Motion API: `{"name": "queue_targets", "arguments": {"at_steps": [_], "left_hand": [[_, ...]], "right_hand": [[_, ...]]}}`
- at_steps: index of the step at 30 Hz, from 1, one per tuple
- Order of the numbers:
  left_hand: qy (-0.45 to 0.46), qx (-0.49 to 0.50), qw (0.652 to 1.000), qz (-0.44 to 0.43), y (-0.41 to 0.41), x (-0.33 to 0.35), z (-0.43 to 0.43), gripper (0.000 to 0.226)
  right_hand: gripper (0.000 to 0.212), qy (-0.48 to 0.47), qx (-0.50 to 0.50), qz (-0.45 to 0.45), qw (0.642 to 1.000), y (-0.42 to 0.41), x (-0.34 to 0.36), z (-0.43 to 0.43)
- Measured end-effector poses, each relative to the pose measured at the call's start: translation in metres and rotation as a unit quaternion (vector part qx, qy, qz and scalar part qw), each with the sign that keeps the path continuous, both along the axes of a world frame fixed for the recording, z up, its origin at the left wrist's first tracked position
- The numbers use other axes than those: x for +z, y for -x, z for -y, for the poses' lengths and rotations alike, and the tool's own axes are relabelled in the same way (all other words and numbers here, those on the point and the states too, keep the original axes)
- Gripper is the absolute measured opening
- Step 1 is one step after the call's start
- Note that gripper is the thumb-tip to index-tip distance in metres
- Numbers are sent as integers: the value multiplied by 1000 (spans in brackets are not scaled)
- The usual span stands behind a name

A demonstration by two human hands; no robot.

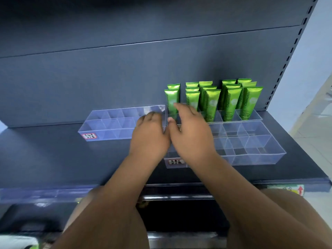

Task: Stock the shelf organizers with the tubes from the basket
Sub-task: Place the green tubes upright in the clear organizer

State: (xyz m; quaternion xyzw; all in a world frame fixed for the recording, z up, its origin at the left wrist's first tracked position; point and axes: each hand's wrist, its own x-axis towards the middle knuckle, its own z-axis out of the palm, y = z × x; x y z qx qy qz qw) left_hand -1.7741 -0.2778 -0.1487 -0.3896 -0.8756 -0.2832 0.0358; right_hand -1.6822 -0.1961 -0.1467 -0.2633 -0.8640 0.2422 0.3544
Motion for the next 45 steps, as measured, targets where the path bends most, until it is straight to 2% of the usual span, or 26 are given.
{"name": "queue_targets", "arguments": {"at_steps": [3,6,10,14,19,23,25,27,29,32,36,39,41,43,44,45], "left_hand": [[12,78,997,11,9,1,57,64],[-1,163,986,-34,12,4,133,77],[-16,276,961,-30,-2,11,250,69],[20,395,915,-77,-19,4,366,70],[107,524,842,-74,-43,-29,480,77],[146,587,796,-14,-57,-76,538,68],[135,601,786,42,-61,-106,555,65],[79,612,777,123,-58,-138,567,54],[6,618,760,202,-50,-167,573,46],[-68,615,736,273,-23,-206,577,48],[-101,620,681,377,28,-261,580,62],[-64,626,628,457,75,-293,582,67],[-23,620,621,478,97,-314,584,51],[11,612,610,504,112,-334,583,36],[54,600,611,513,114,-342,582,33],[72,608,597,519,117,-350,582,34]], "right_hand": [[48,-3,45,3,999,12,3,30],[52,-13,101,8,995,27,11,75],[51,-19,228,12,973,54,19,173],[51,-25,355,18,934,82,10,292],[40,-57,467,86,878,100,-32,421],[34,-98,520,178,830,113,-94,471],[33,-65,541,230,807,118,-123,477],[36,14,538,282,794,132,-143,479],[38,73,501,313,803,152,-158,482],[46,124,453,351,810,181,-174,492],[33,161,411,419,794,218,-212,515],[32,158,358,515,763,236,-257,544],[31,149,330,591,721,240,-280,559],[35,165,350,618,685,246,-309,578],[39,187,362,628,663,252,-322,585],[41,204,363,634,652,258,-332,590]]}}
